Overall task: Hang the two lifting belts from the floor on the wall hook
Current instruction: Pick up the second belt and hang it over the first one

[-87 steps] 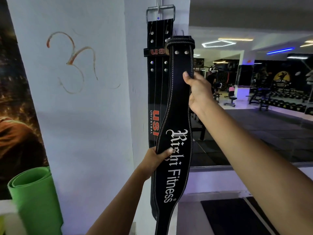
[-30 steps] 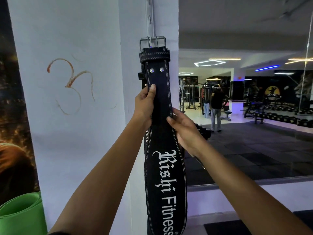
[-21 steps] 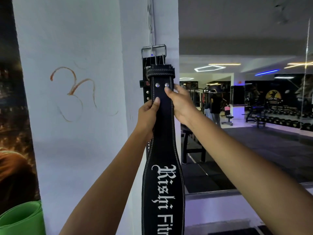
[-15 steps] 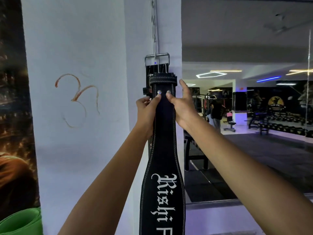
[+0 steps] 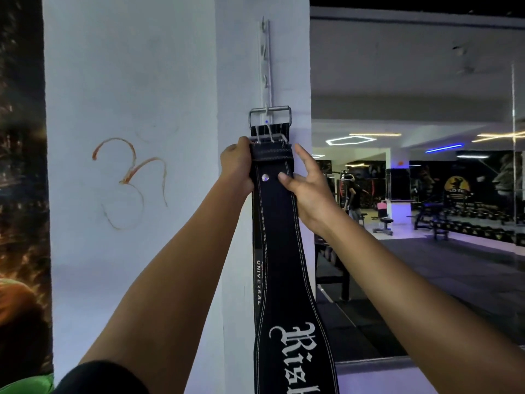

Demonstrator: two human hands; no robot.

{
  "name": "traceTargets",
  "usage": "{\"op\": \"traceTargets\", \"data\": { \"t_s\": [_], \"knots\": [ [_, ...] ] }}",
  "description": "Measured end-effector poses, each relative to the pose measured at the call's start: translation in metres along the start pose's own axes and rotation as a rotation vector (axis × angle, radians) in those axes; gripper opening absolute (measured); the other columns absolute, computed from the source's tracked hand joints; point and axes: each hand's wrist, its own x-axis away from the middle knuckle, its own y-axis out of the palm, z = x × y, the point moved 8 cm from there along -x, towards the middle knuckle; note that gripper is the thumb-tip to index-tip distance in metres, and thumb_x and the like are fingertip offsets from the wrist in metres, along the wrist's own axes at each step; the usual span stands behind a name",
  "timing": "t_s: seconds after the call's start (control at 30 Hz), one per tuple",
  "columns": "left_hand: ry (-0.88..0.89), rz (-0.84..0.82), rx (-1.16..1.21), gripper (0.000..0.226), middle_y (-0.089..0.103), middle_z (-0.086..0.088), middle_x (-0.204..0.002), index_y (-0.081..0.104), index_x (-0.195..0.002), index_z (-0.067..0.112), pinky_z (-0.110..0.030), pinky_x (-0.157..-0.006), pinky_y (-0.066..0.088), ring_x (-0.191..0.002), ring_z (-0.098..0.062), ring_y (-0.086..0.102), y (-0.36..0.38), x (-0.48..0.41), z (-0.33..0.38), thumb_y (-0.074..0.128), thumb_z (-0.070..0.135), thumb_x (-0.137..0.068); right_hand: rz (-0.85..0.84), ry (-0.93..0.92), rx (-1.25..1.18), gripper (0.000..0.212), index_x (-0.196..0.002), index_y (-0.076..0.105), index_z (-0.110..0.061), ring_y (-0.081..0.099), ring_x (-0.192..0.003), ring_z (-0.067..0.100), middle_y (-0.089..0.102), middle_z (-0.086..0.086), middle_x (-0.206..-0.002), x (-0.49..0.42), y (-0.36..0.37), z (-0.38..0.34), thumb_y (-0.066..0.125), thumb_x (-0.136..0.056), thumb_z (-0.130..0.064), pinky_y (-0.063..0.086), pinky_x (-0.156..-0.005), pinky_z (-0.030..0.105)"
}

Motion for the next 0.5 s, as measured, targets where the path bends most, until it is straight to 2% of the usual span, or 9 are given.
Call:
{"op": "traceTargets", "data": {
  "t_s": [0.07, 0.13, 0.2, 0.23, 0.3, 0.33, 0.4, 0.43, 0.5],
  "knots": [
    [0.089, 0.044, -0.020, 0.027, 0.052, -0.007, -0.066, 0.051, -0.066, 0.010, -0.028, -0.058, 0.048, -0.060, -0.020, 0.050, -0.001, -0.008, 0.003, 0.044, 0.011, -0.093, -0.023, -0.035, 0.029, 0.057, -0.140, 0.036, -0.032, 0.059, -0.105, 0.023, 0.061, 0.014, -0.123, -0.008, 0.007, -0.003, 0.051, -0.092, -0.004, 0.045, -0.103, 0.046],
    [0.159, 0.036, -0.011, 0.027, 0.053, -0.005, -0.067, 0.052, -0.069, 0.011, -0.026, -0.058, 0.047, -0.059, -0.017, 0.050, 0.004, -0.012, 0.006, 0.046, 0.015, -0.095, 0.015, -0.059, 0.021, 0.050, -0.140, 0.036, -0.030, 0.057, -0.112, 0.019, 0.059, 0.002, -0.126, -0.020, 0.008, -0.007, 0.051, -0.094, -0.016, 0.044, -0.104, 0.045],
    [0.198, 0.030, 0.000, 0.026, 0.053, -0.002, -0.068, 0.052, -0.074, 0.011, -0.028, -0.062, 0.048, -0.060, -0.014, 0.050, 0.008, -0.018, 0.010, 0.046, 0.022, -0.097, 0.103, -0.053, 0.015, 0.042, -0.136, 0.042, -0.028, 0.053, -0.123, 0.021, 0.053, 0.002, -0.138, -0.037, 0.006, -0.008, 0.049, -0.094, -0.028, 0.042, -0.106, 0.046],
    [0.215, 0.032, -0.001, 0.026, 0.053, -0.002, -0.069, 0.052, -0.075, 0.011, -0.030, -0.066, 0.048, -0.061, -0.014, 0.050, 0.009, -0.023, 0.012, 0.045, 0.024, -0.097, 0.150, -0.044, 0.024, 0.037, -0.131, 0.049, -0.027, 0.054, -0.123, 0.023, 0.054, 0.005, -0.136, -0.045, 0.004, -0.008, 0.048, -0.094, -0.032, 0.043, -0.105, 0.046],
    [0.249, 0.035, -0.016, 0.029, 0.053, -0.001, -0.070, 0.051, -0.072, 0.014, -0.033, -0.071, 0.047, -0.064, -0.016, 0.050, 0.012, -0.035, 0.016, 0.044, 0.026, -0.098, 0.210, -0.034, 0.052, 0.023, -0.108, 0.061, -0.026, 0.060, -0.109, 0.025, 0.063, 0.006, -0.121, -0.061, 0.003, -0.013, 0.046, -0.094, -0.037, 0.048, -0.099, 0.043],
    [0.269, 0.034, -0.030, 0.031, 0.053, -0.001, -0.069, 0.050, -0.070, 0.015, -0.033, -0.072, 0.047, -0.066, -0.017, 0.049, 0.014, -0.041, 0.019, 0.044, 0.026, -0.098, 0.221, -0.035, 0.063, 0.020, -0.094, 0.062, -0.026, 0.061, -0.100, 0.025, 0.065, 0.006, -0.111, -0.069, 0.004, -0.016, 0.045, -0.095, -0.037, 0.050, -0.091, 0.041],
    [0.314, 0.032, -0.055, 0.032, 0.052, 0.000, -0.068, 0.050, -0.069, 0.016, -0.033, -0.072, 0.045, -0.069, -0.019, 0.048, 0.018, -0.053, 0.024, 0.043, 0.026, -0.098, 0.223, -0.038, 0.084, 0.026, -0.076, 0.059, -0.024, 0.058, -0.089, 0.025, 0.063, 0.008, -0.098, -0.088, 0.005, -0.021, 0.046, -0.094, -0.036, 0.051, -0.077, 0.041],
    [0.331, 0.028, -0.067, 0.031, 0.052, 0.000, -0.068, 0.051, -0.070, 0.016, -0.033, -0.072, 0.045, -0.069, -0.019, 0.049, 0.021, -0.060, 0.027, 0.043, 0.026, -0.098, 0.223, -0.036, 0.080, 0.026, -0.073, 0.058, -0.023, 0.057, -0.087, 0.025, 0.062, 0.010, -0.095, -0.098, 0.005, -0.023, 0.048, -0.094, -0.035, 0.052, -0.075, 0.044],
    [0.361, 0.023, -0.093, 0.027, 0.052, 0.001, -0.069, 0.053, -0.078, 0.012, -0.032, -0.072, 0.045, -0.066, -0.016, 0.049, 0.026, -0.075, 0.032, 0.042, 0.026, -0.098, 0.222, -0.024, 0.053, 0.025, -0.072, 0.058, -0.020, 0.059, -0.086, 0.027, 0.063, 0.012, -0.094, -0.118, 0.005, -0.025, 0.052, -0.092, -0.033, 0.053, -0.085, 0.050]
  ]
}}
